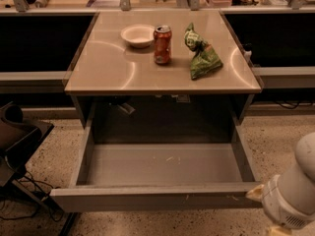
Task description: Close top drawer
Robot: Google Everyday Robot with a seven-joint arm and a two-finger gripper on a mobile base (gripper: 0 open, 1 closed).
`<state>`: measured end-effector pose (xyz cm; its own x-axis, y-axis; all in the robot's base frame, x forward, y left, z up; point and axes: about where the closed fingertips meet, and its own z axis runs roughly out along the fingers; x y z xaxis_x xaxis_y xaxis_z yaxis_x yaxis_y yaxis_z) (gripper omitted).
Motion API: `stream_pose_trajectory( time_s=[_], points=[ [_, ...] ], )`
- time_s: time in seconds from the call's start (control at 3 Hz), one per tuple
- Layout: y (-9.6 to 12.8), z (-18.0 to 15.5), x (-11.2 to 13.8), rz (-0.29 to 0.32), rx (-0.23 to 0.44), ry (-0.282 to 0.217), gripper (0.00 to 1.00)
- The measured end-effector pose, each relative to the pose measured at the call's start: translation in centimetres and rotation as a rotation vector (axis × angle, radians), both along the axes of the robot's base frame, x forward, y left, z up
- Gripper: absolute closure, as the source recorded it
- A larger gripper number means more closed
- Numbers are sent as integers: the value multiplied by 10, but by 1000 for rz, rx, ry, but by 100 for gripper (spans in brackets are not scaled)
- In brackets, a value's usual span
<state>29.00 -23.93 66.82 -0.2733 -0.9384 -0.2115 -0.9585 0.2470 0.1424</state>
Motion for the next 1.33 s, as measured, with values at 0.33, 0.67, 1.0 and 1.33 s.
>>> stream_pose_trajectory(
  time_s=[0.33, 0.67, 1.0, 1.33],
  points=[
    [-25, 18, 56, -62, -6, -9, 0],
    [-24, 17, 56, -58, -3, -6, 0],
    [15, -6, 62, 65, 26, 31, 0],
    [53, -28, 93, 191, 43, 81, 0]
  ],
)
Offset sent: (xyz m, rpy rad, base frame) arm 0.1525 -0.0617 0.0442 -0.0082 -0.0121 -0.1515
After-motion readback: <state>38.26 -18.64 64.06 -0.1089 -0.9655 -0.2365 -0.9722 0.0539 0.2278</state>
